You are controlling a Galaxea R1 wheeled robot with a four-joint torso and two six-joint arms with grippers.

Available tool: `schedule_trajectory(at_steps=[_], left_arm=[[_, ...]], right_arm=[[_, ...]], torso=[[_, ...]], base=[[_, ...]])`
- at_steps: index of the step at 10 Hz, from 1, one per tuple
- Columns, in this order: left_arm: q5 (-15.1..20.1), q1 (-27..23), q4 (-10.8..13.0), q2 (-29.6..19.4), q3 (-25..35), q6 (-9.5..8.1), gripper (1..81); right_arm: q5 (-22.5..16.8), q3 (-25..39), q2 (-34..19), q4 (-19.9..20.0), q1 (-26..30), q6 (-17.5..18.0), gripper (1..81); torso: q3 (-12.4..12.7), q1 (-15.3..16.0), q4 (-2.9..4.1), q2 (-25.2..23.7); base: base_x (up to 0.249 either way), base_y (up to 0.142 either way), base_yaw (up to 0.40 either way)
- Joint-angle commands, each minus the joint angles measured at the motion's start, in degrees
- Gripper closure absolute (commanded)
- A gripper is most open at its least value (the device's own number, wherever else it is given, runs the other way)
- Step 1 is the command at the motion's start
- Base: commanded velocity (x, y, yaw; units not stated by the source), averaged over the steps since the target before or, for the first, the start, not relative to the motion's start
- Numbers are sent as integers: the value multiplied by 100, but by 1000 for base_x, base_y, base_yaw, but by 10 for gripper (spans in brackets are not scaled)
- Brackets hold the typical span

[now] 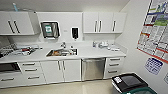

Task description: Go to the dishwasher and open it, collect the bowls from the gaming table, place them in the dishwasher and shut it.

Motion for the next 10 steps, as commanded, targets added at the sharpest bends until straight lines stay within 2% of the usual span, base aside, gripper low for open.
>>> schedule_trajectory(at_steps=[1,10], left_arm=[[282,-303,-41,-52,76,22,10],[274,-312,-41,-25,76,22,10]], right_arm=[[-293,83,-10,11,268,-17,10],[-293,83,-19,2,268,-25,10]], torso=[[0,0,0,0],[0,0,0,0]], base=[[134,0,0],[133,0,0]])
